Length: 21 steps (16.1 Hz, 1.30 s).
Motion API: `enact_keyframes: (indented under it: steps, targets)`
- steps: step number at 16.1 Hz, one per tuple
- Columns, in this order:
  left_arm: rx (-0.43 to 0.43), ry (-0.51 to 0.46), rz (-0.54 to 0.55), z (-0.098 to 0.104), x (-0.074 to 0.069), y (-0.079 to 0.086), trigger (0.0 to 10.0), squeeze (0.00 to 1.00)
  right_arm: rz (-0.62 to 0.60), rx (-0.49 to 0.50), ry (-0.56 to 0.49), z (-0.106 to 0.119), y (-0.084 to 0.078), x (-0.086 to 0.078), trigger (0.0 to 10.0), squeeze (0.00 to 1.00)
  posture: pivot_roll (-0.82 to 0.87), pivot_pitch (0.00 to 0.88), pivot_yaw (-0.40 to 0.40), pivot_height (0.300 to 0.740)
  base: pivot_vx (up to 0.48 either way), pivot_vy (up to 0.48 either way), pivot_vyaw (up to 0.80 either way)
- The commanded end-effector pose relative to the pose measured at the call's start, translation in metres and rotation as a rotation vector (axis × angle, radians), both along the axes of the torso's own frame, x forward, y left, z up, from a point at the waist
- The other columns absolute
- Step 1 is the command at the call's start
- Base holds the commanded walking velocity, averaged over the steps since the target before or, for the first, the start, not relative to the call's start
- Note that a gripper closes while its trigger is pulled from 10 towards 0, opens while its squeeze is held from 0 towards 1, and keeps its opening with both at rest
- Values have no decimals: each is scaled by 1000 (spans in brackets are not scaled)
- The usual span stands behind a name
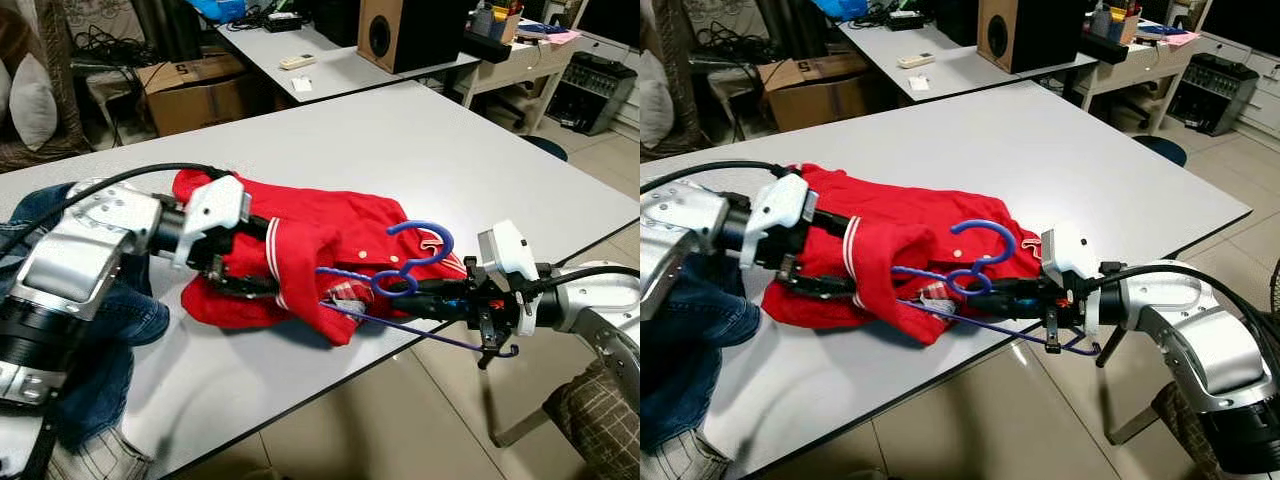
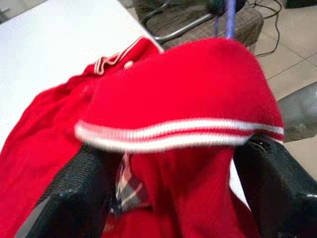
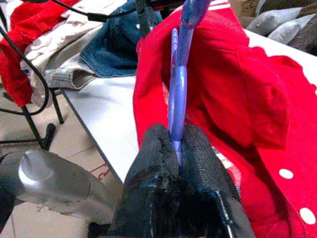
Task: Hang hanger
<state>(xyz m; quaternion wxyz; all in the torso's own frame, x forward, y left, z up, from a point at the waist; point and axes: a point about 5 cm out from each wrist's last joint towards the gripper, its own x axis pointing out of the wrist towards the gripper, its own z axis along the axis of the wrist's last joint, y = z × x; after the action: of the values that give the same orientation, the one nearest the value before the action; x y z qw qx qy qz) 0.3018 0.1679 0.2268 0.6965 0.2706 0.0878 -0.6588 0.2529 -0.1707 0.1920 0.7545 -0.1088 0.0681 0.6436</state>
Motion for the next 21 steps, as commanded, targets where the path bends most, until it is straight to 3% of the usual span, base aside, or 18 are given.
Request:
enact_keyframes:
  steps: [1,2,3,10,21]
  targets:
    - [-8,-5,-27,3,-2,-5,9608,0,28,15,-40,10,5,0,10000,0,-14,0,44,740,0,0,0]
    - [-20,-7,-48,4,-4,-11,3098,0,27,18,-44,11,5,0,10000,0,-13,0,46,740,0,0,0]
    - [-22,-7,-54,4,-4,-14,0,0,26,19,-46,12,5,0,10000,0,-13,0,46,740,0,0,0]
    - [-22,85,-78,-2,-5,-21,0,0,57,13,-50,17,4,0,10000,0,-17,0,54,740,0,0,0]
    - [-39,130,-65,-6,-4,-26,0,0,75,11,-76,28,2,5,10000,0,-19,0,54,740,0,0,0]
